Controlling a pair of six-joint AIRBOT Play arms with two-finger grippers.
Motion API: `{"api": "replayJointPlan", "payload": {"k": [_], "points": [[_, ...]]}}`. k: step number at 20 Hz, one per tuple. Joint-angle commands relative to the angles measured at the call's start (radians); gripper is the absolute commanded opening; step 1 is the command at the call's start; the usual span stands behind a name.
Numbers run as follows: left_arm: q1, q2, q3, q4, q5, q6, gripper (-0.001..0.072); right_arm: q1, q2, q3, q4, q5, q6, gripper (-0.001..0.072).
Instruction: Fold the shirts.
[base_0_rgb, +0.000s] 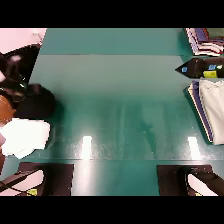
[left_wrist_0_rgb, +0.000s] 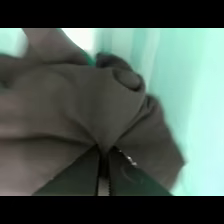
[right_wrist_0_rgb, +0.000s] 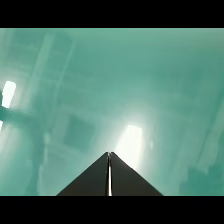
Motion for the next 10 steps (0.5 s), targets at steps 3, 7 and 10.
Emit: {"api": "replayJointPlan", "payload": {"k": [3,7,10], "points": [[-0.044,0.195,0.369,-0.080,-0.233,0.033,0.0021,0.000,0.001,0.193,-0.002,-0.026,0.000,0.0017],[-0.304,0.235,0.519,-0.054,-0.269,0.026,0.0020,0.000,0.001,0.308,-0.006,-0.030,0.000,0.0017],[-0.534,0.183,0.517,-0.032,-0.259,-0.027,0.0020,0.000,0.001,0.348,-0.006,-0.027,0.000,0.0017]]}}
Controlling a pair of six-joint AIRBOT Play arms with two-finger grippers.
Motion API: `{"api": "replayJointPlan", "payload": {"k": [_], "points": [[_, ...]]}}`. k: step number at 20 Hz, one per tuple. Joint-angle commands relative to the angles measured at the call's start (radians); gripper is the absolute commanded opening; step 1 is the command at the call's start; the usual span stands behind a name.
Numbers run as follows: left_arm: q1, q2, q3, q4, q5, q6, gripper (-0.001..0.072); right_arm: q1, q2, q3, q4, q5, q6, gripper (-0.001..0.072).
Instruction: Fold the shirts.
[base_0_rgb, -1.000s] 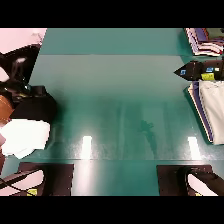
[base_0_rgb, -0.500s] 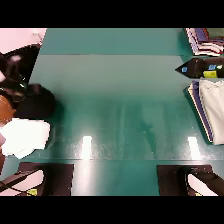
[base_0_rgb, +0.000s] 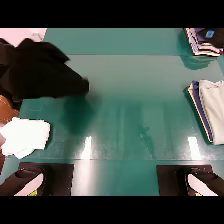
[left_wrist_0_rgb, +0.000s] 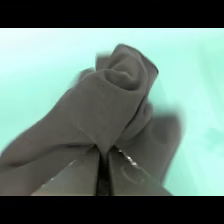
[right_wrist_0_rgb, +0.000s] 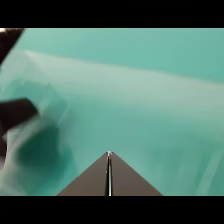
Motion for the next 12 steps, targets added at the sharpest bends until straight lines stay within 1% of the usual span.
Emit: {"api": "replayJointPlan", "payload": {"k": [1,4,5,7,8,9,10,11,12], "points": [[-0.259,-0.056,0.042,0.017,-0.016,-0.040,0.0020,0.000,0.000,0.059,-0.002,0.000,0.000,0.0018],[-0.470,-0.219,0.042,0.013,0.019,-0.039,0.0021,0.000,0.000,0.060,-0.002,0.009,0.000,0.0017],[-0.527,-0.281,0.042,0.006,0.047,-0.037,0.0022,0.000,0.000,0.060,-0.002,0.014,0.000,0.0017],[-0.620,-0.405,0.042,-0.016,0.144,-0.036,0.0026,0.000,0.000,0.060,-0.002,0.021,0.000,0.0017],[-0.645,-0.457,0.042,-0.027,0.193,-0.029,0.0148,0.000,0.000,0.060,-0.002,0.023,0.000,0.0018],[-0.650,-0.488,0.042,-0.032,0.227,-0.030,0.0450,0.000,0.000,0.060,-0.002,0.024,0.000,0.0017],[-0.638,-0.500,0.042,-0.028,0.243,-0.043,0.0558,0.000,0.000,0.060,-0.002,0.026,0.000,0.0017],[-0.609,-0.499,0.045,-0.023,0.233,-0.048,0.0541,0.000,0.000,0.060,-0.002,0.025,0.000,0.0017],[-0.562,-0.494,0.056,-0.015,0.197,-0.048,0.0541,0.000,0.000,0.060,-0.003,0.025,0.000,0.0017]]}}
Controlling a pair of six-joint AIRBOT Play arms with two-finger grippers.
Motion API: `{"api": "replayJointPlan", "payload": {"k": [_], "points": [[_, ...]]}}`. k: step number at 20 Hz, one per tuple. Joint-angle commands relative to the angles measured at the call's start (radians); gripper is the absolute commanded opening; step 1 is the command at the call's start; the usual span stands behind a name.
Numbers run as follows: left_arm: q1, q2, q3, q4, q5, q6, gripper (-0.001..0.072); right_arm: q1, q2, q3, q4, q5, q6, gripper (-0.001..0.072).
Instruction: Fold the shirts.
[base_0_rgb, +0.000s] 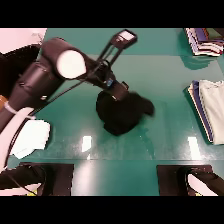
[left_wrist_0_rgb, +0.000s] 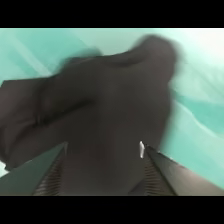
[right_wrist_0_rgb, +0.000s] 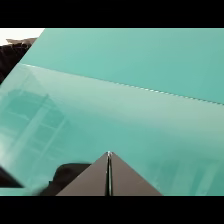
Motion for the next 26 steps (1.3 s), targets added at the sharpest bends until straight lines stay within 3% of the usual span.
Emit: {"api": "replayJointPlan", "payload": {"k": [1,3,5,9,12,15,21,25,26], "points": [[0.075,-0.043,0.012,0.013,-0.021,-0.008,0.0541,-0.001,0.000,0.002,-0.001,0.006,0.000,0.0017],[0.215,-0.042,-0.004,0.005,-0.112,-0.009,0.0541,-0.001,0.000,0.002,-0.001,0.006,0.000,0.0018],[0.325,-0.042,-0.081,-0.056,-0.117,-0.006,0.0542,-0.001,0.000,0.002,-0.001,0.005,0.000,0.0017],[0.458,-0.070,-0.337,-0.224,0.121,0.011,0.0541,-0.001,0.000,0.001,0.000,0.006,0.000,0.0017],[0.472,-0.175,-0.357,-0.273,0.203,0.016,0.0541,-0.001,0.000,0.001,0.000,0.008,0.000,0.0017],[0.454,-0.262,-0.341,-0.386,0.272,0.116,0.0541,-0.001,0.000,0.000,-0.001,0.031,0.000,0.0017],[0.385,-0.294,-0.335,-0.394,0.406,0.141,0.0541,-0.001,-0.008,0.000,0.001,0.058,0.000,0.0017],[0.354,-0.294,-0.335,-0.396,0.427,0.141,0.0540,-0.001,-0.037,0.000,0.003,0.088,0.001,0.0017],[0.348,-0.294,-0.336,-0.396,0.433,0.141,0.0470,-0.001,-0.048,0.000,0.002,0.103,0.001,0.0018]]}}
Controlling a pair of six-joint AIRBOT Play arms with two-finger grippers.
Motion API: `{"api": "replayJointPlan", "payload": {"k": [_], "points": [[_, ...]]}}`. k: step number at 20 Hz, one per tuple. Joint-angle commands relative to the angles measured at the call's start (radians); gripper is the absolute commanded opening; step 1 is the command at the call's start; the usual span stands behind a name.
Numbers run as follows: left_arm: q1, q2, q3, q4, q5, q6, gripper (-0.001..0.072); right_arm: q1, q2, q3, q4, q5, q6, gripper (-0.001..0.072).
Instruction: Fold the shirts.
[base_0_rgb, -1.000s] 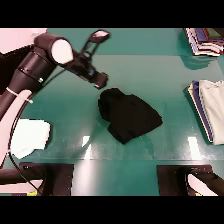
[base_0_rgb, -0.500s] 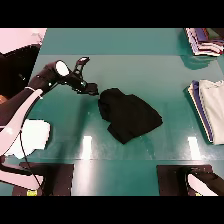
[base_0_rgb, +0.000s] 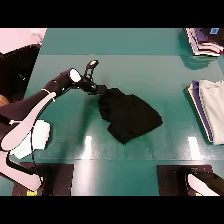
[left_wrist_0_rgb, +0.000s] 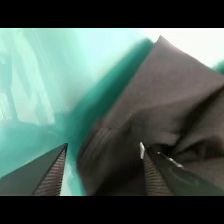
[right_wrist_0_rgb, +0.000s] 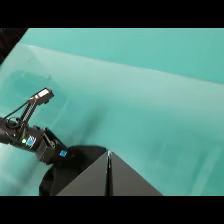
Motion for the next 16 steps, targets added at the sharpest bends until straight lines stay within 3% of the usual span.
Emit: {"api": "replayJointPlan", "payload": {"k": [1,2,3,7,11,12,13,14,16], "points": [[-0.021,-0.003,-0.001,-0.003,0.034,0.007,0.0300,-0.001,-0.033,0.000,0.002,0.047,0.002,0.0017],[-0.021,-0.003,-0.001,-0.003,0.037,0.007,0.0141,-0.001,-0.044,-0.001,0.002,0.058,0.013,0.0017],[-0.021,-0.003,0.000,-0.003,0.046,0.008,0.0027,-0.001,-0.053,-0.001,0.001,0.074,0.030,0.0017],[0.067,0.016,0.066,0.008,-0.108,0.006,0.0023,-0.006,-0.058,-0.087,-0.108,0.172,0.087,0.0017],[0.185,0.129,0.093,0.030,-0.127,0.009,0.0023,-0.092,0.021,-0.471,-0.128,0.116,0.114,0.0018],[0.200,0.151,0.093,0.036,-0.127,0.018,0.0023,-0.113,0.032,-0.576,-0.121,0.086,0.114,0.0068],[0.206,0.162,0.093,0.041,-0.127,0.034,0.0023,-0.128,0.032,-0.686,-0.090,0.047,0.114,0.0306],[0.207,0.167,0.093,0.057,-0.130,0.034,0.0024,-0.133,0.019,-0.787,-0.038,-0.011,0.112,0.0475],[0.206,0.166,0.092,0.059,-0.144,0.034,0.0024,-0.110,-0.040,-0.936,0.072,-0.159,0.071,0.0471]]}}
